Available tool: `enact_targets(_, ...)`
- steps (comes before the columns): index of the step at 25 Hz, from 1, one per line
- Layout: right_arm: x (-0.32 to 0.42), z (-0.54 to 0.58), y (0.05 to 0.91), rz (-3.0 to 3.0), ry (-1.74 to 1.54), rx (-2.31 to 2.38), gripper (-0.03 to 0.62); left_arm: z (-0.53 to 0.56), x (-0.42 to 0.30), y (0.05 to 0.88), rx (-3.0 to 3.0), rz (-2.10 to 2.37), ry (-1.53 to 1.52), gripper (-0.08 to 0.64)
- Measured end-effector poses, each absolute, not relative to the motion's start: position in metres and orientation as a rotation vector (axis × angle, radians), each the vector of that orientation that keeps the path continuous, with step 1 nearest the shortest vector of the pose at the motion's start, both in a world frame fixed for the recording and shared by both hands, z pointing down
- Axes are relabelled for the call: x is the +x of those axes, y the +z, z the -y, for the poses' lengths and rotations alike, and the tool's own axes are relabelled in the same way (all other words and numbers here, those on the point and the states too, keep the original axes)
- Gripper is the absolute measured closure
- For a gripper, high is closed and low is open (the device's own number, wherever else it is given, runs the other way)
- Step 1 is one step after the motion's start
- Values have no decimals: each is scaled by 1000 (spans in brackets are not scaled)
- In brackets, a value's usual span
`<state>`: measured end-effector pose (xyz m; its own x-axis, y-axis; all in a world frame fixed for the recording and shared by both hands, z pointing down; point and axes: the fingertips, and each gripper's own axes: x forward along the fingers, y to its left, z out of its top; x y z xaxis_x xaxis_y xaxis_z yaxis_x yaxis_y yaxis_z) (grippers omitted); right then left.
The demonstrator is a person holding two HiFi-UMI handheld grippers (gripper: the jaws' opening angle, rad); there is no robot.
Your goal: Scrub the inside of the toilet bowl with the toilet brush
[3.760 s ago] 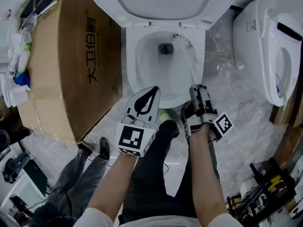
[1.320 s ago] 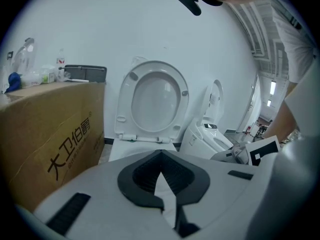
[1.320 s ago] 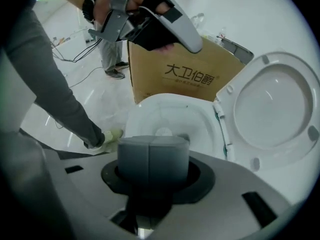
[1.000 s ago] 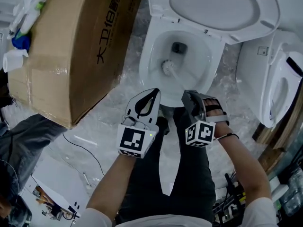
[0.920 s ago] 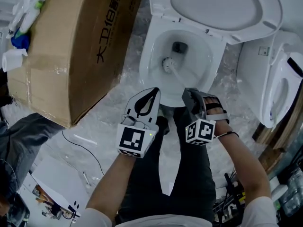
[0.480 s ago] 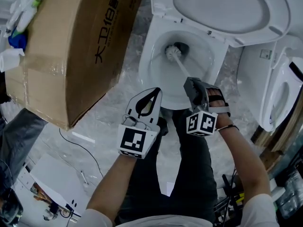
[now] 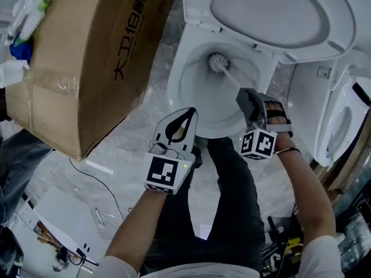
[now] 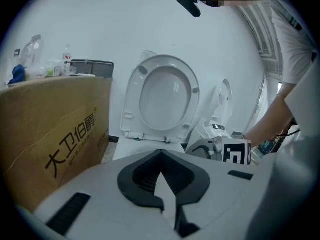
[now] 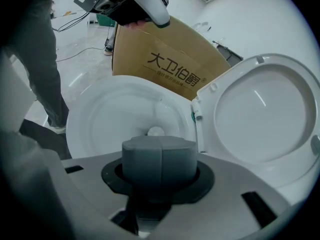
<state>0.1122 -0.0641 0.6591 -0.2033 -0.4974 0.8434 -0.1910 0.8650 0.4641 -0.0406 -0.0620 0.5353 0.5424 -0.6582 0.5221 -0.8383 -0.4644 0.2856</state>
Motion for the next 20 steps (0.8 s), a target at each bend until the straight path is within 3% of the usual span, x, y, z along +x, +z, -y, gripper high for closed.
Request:
enact_targets(9,159,51,660,1679,-313,443,436,66,-28,530,2265,1206,460,554)
enact_targets(20,144,-2,658,1647,-186,461,436,53,-27,522,2285,1181,462,554)
